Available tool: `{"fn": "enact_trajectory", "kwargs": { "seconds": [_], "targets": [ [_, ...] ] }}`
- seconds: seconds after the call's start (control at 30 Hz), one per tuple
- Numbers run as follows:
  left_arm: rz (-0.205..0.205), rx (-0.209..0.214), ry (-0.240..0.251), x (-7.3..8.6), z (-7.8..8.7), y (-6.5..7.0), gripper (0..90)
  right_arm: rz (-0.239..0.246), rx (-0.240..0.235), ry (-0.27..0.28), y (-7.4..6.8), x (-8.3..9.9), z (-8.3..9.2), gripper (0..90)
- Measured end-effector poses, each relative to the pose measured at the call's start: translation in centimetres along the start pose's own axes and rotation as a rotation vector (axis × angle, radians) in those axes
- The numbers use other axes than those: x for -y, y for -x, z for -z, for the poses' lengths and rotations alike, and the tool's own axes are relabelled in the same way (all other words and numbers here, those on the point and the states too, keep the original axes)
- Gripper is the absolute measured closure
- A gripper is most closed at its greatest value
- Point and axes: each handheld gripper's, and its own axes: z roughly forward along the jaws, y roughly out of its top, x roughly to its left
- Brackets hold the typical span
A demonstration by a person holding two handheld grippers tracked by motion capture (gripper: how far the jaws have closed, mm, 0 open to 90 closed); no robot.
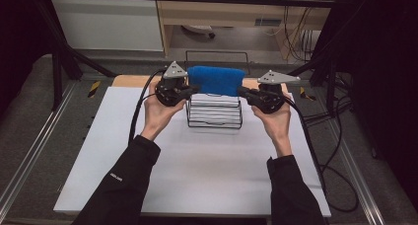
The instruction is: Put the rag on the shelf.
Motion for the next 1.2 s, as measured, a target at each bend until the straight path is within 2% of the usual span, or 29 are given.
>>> {"fn": "enact_trajectory", "kwargs": {
  "seconds": [0.2,0.3,0.43,0.6,0.63,0.67,0.73,0.87,1.0,1.2],
  "targets": [
    [-0.001,0.005,-0.012,0.6,1.4,-0.2,79.1,-0.001,-0.001,0.039,-0.4,-0.5,1.6,73.9],
    [0.007,0.003,-0.022,1.1,2.2,-0.2,68.8,-0.012,-0.004,0.056,-0.5,-0.6,2.4,65.6],
    [0.015,-0.004,-0.029,2.2,3.2,-0.2,56.4,-0.020,0.012,0.048,-0.7,-0.6,3.2,52.1],
    [0.017,-0.006,-0.063,4.1,4.1,0.0,43.5,-0.020,0.038,0.040,-0.8,0.0,4.0,35.0],
    [0.015,-0.006,-0.072,4.5,4.3,0.0,38.2,-0.028,0.034,0.029,-0.8,0.3,4.3,29.7],
    [0.015,-0.006,-0.078,5.0,4.4,0.0,38.2,-0.028,0.034,0.029,-0.8,0.3,4.3,29.7],
    [0.021,-0.004,-0.086,6.0,4.7,0.0,33.4,-0.024,0.047,0.018,-0.9,0.7,4.4,23.8],
    [0.044,-0.003,-0.093,7.8,5.3,0.1,25.1,-0.027,0.039,0.004,-0.9,1.8,4.3,13.9],
    [0.045,-0.030,-0.101,9.5,5.9,0.2,14.2,-0.040,0.028,-0.011,-1.1,3.2,4.0,9.0],
    [0.051,-0.061,-0.101,11.9,7.1,0.1,7.9,-0.042,0.027,-0.050,-1.5,5.4,4.0,3.8]
  ]
}}
